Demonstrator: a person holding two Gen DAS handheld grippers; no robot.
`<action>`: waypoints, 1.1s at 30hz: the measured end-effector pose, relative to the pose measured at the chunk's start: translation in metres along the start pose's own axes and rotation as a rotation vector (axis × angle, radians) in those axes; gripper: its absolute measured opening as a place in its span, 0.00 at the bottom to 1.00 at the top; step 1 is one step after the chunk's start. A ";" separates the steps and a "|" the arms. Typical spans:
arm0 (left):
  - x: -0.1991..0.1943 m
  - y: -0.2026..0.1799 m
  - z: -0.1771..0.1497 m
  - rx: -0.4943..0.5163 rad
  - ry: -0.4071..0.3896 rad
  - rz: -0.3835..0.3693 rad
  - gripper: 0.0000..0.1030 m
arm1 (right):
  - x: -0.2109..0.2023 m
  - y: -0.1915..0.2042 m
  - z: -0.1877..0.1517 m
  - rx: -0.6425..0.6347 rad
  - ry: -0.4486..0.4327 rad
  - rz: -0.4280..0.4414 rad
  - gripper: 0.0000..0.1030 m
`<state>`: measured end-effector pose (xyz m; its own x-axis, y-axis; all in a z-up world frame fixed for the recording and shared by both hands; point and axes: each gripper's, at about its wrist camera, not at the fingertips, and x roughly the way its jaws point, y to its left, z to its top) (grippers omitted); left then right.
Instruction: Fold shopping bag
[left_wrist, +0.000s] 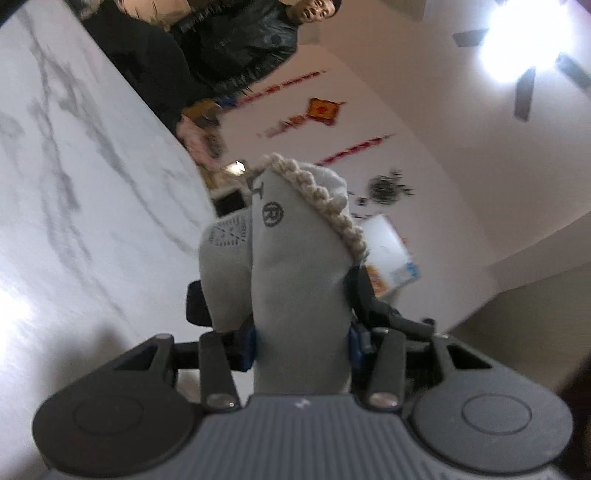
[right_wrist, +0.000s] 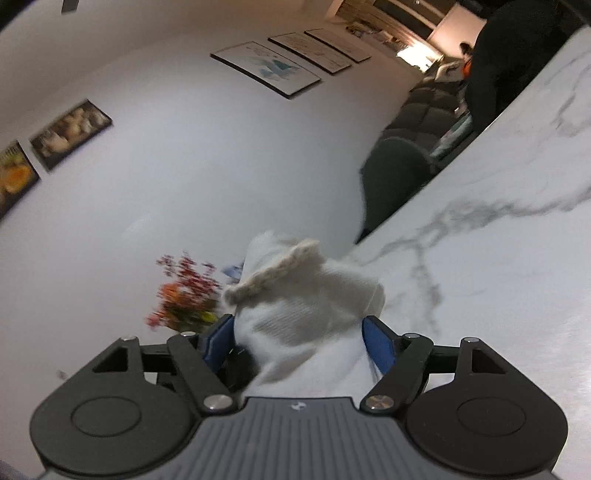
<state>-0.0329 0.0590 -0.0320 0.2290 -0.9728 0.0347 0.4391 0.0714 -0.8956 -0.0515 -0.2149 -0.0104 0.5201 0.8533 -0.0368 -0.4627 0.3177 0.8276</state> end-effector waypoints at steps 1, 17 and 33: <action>0.001 0.001 -0.001 -0.005 0.009 -0.022 0.41 | 0.002 0.000 0.000 0.006 0.003 0.024 0.72; 0.008 0.000 0.009 0.128 0.022 0.258 0.61 | 0.019 0.053 -0.016 -0.400 -0.026 -0.284 0.44; -0.038 -0.004 0.014 -0.016 -0.048 0.367 0.85 | 0.044 0.063 -0.055 -0.812 0.168 -0.500 0.44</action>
<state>-0.0311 0.0991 -0.0239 0.4096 -0.8714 -0.2700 0.3062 0.4101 -0.8591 -0.0976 -0.1346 0.0095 0.7111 0.5702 -0.4114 -0.6038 0.7950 0.0581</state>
